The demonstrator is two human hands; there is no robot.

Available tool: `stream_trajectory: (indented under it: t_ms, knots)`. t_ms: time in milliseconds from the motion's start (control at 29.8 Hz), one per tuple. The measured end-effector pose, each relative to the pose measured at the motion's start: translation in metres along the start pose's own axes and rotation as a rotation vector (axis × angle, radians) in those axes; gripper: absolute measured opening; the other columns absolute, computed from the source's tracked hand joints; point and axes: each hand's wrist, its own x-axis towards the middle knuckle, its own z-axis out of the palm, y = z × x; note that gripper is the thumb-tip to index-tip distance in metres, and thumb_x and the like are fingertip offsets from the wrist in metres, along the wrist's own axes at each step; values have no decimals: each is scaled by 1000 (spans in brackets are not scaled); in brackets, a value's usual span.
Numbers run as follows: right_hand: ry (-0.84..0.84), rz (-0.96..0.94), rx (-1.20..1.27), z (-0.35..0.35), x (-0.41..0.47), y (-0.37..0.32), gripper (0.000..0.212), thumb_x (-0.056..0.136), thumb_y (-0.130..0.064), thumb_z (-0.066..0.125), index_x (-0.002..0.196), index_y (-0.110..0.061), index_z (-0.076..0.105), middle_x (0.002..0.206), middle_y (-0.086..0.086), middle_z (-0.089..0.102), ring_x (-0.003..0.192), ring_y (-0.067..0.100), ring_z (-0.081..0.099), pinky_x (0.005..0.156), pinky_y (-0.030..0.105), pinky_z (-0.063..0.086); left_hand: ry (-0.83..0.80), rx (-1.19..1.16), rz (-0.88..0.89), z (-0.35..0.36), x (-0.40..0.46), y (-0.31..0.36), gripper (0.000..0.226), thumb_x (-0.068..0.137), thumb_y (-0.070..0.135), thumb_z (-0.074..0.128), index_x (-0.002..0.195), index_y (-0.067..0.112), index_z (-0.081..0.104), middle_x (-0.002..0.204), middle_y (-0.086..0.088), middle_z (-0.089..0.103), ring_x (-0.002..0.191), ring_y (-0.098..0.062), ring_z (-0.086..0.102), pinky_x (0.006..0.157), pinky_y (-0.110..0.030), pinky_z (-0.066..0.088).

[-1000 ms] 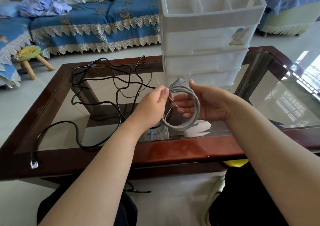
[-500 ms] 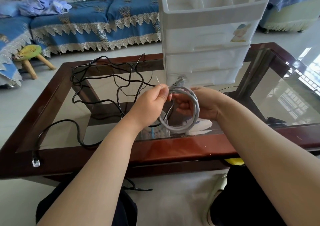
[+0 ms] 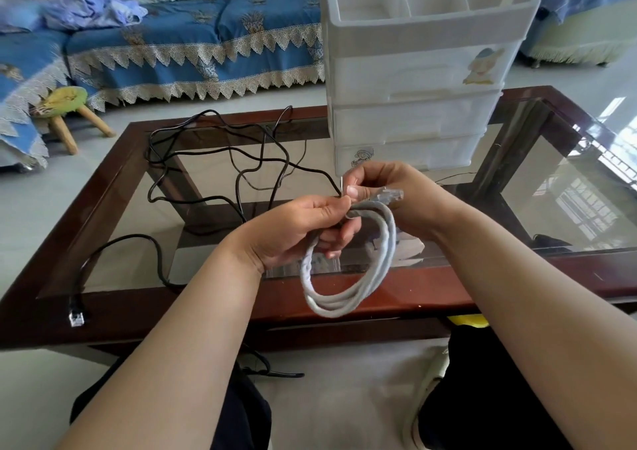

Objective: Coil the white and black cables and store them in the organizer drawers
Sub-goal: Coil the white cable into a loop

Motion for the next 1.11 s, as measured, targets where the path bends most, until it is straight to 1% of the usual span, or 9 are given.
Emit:
stream_trajectory:
  t_ms: [101, 268, 469, 637, 771, 872, 939, 1006, 1107]
  knots:
    - [4, -125, -14, 7, -3, -6, 13, 82, 1, 61, 73, -8, 57, 66, -7, 62, 58, 6, 59, 60, 18, 49, -88, -175, 58, 1, 0, -5, 37, 91, 42, 51, 69, 14, 60, 61, 1, 42, 59, -15, 36, 60, -23, 41]
    - [19, -275, -106, 16, -12, -15, 20, 84, 6, 61, 93, -13, 59, 91, -10, 63, 79, 13, 58, 72, 16, 49, -140, -286, 84, -1, -3, -11, 33, 85, 44, 64, 71, 14, 60, 61, 2, 42, 60, -16, 33, 61, -32, 22]
    - [-211, -106, -58, 2, -14, -20, 27, 81, 5, 62, 86, -18, 74, 99, -2, 70, 95, 15, 65, 83, 26, 52, -357, -333, 102, 9, -1, -5, 28, 93, 39, 53, 77, 19, 64, 62, 3, 37, 59, -11, 37, 60, -24, 33]
    - [-266, -98, -55, -1, -14, -19, 26, 76, 3, 63, 77, -19, 75, 88, 2, 67, 82, 13, 64, 74, 22, 52, -431, -319, 66, 5, 3, -8, 31, 95, 38, 50, 78, 16, 63, 69, 5, 52, 64, -9, 47, 64, -24, 38]
    - [-201, -117, -347, -1, -18, -22, 7, 81, -13, 65, 74, -13, 63, 77, 8, 61, 68, 14, 57, 66, 24, 49, -379, -188, 23, 2, 4, -13, 33, 92, 43, 55, 72, 18, 62, 64, 0, 41, 61, -18, 34, 63, -32, 30]
    - [-171, -125, -647, -4, -21, -25, 15, 85, -29, 66, 77, -17, 62, 77, 13, 64, 68, 28, 56, 67, 38, 49, -327, -117, -28, 1, 2, -13, 34, 91, 45, 56, 74, 16, 62, 64, 1, 40, 62, -13, 39, 65, -25, 37]
    - [-201, -87, -764, -5, -24, -27, 13, 88, -28, 62, 79, -19, 61, 77, 7, 64, 66, 20, 54, 66, 31, 47, -266, -30, -94, -1, 0, -10, 34, 91, 44, 55, 77, 14, 63, 65, 3, 44, 61, -9, 42, 64, -22, 41]
    - [-231, -21, -877, -5, -27, -26, 16, 90, -29, 59, 79, -19, 62, 72, 1, 62, 60, 5, 48, 60, 18, 41, -201, 209, -139, -3, -2, -5, 30, 94, 36, 50, 80, 13, 64, 68, 9, 56, 62, -4, 47, 64, -20, 42]
    - [-228, 3, -1072, -2, -27, -16, 22, 90, -34, 57, 77, -17, 60, 73, 1, 59, 63, 9, 50, 62, 23, 42, -88, 561, -194, -2, -2, -3, 28, 92, 38, 55, 84, 16, 70, 76, 4, 66, 72, -10, 59, 75, -22, 47]
